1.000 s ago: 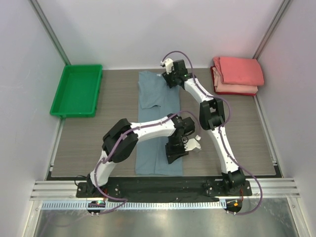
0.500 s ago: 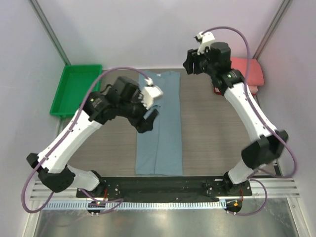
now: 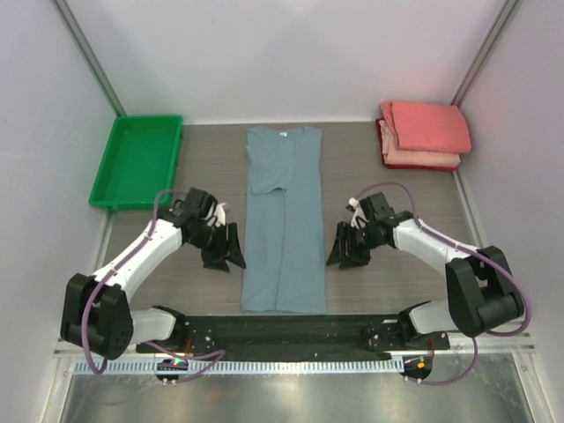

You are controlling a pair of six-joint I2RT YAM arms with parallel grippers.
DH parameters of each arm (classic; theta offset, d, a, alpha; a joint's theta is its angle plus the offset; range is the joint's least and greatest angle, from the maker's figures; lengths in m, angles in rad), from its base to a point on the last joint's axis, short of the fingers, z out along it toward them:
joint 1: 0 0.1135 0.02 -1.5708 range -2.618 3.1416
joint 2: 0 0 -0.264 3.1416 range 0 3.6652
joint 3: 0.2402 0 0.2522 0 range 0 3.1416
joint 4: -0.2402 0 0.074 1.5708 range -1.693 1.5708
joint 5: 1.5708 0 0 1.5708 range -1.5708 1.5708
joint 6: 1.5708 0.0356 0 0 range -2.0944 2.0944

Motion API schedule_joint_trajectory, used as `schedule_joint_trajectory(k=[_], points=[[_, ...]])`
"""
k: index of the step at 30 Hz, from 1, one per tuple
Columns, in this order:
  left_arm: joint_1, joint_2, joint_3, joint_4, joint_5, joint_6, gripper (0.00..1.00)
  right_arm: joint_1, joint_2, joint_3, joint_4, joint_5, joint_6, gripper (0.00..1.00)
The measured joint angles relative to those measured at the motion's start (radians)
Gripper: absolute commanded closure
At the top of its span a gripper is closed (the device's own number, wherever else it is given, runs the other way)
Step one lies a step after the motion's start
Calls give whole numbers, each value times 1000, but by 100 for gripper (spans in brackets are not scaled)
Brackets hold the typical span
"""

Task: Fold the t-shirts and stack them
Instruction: Fold the tshirt

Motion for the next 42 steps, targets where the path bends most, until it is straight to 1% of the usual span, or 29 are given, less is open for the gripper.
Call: schedule_joint_trajectory(k=[2, 4, 8, 10, 17, 22, 26, 36, 42], points=[[0, -1, -107, 34, 24, -42, 44, 11, -47, -102, -10, -40, 46, 48], [0, -3, -191, 53, 41, -78, 42, 24, -78, -164, -12, -68, 80, 47], [-1, -19, -274, 85, 55, -138, 41, 77, -87, -200, -6, -84, 126, 47], [-2, -16, -282, 97, 54, -157, 42, 111, -82, -200, 6, -87, 141, 47], [-18, 32, -306, 141, 43, -222, 53, 188, 9, -198, 30, -90, 193, 48], [-59, 48, -331, 151, 27, -250, 55, 250, 45, -182, 53, -103, 235, 47], [-84, 67, -334, 161, 20, -266, 55, 270, 67, -172, 63, -109, 263, 48], [-89, 113, -336, 185, 19, -276, 58, 282, 72, -172, 70, -108, 296, 49], [-119, 129, -336, 195, 32, -275, 61, 282, 60, -200, 91, -116, 317, 52]])
